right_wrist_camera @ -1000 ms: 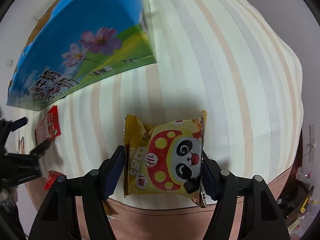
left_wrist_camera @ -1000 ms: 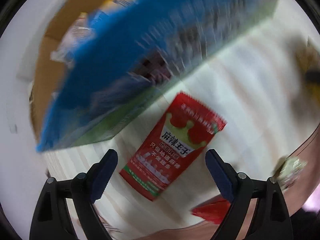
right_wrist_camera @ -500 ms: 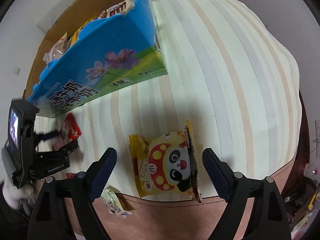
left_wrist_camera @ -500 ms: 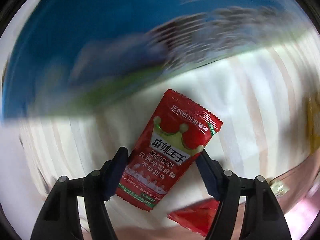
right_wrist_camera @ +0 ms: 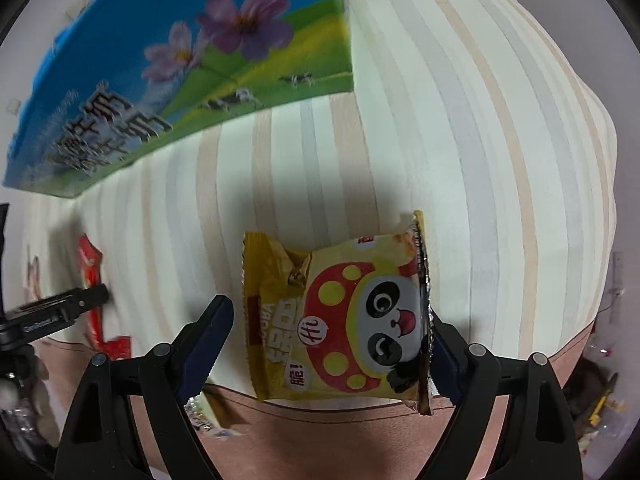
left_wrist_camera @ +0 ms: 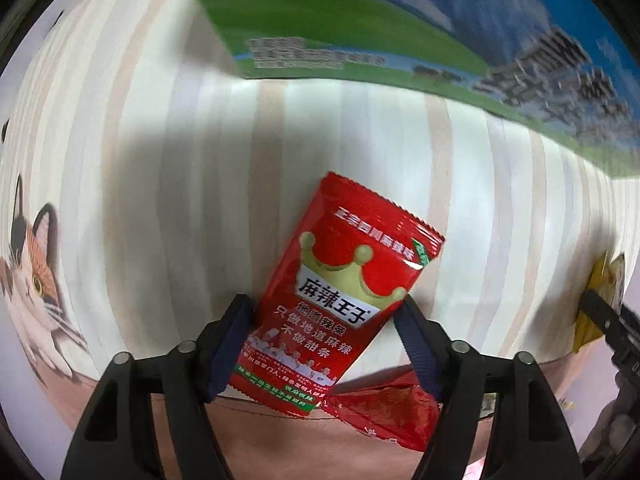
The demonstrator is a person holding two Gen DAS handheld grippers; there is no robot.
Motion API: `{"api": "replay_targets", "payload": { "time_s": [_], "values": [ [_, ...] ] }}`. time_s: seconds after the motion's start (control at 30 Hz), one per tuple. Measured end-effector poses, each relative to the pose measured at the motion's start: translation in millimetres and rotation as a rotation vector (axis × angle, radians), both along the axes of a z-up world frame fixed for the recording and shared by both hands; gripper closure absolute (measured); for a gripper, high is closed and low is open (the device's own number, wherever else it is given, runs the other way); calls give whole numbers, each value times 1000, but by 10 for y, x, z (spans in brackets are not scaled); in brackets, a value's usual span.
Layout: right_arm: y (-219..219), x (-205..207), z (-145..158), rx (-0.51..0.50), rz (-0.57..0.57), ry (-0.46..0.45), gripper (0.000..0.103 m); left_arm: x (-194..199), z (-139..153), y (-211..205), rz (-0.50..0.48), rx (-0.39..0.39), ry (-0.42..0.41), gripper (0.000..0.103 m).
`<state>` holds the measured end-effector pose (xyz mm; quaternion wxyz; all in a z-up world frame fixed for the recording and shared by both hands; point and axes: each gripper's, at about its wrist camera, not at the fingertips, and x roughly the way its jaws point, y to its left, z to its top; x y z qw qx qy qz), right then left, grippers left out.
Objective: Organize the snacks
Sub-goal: 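Carry the red strip pack and yellow panda bag with both tools over the box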
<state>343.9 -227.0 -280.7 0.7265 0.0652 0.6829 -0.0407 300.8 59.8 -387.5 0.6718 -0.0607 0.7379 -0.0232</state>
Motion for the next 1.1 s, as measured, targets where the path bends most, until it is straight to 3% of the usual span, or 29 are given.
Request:
{"api": "replay_targets", "payload": {
  "time_s": [0.17,0.23,0.27,0.3,0.43,0.6,0.73,0.93,1.1],
  "values": [
    [57,-46,2,-1,-17,-18,14,-6,-34,-334,-168,84,-26,28],
    [81,-64,11,-13,-11,-23,28,-5,-20,-376,-184,103,-44,32],
    [70,-76,27,-17,-5,-29,30,-8,6,-394,-184,110,-58,42],
    [58,-121,71,-17,-5,-34,32,-5,33,-396,-180,117,-73,46],
    [17,-211,144,-15,-6,-65,38,-52,163,-398,-140,129,-101,50],
    [174,-387,265,-5,-6,-95,41,-74,410,-334,-110,138,-141,51],
    [142,-630,459,30,-7,-120,42,-105,855,-199,-85,130,-188,52],
    [267,-732,685,70,16,-159,43,-243,1268,-168,-81,113,-268,52],
    [321,-754,930,129,26,-201,43,-347,1643,-149,-65,56,-322,52]
  ]
}}
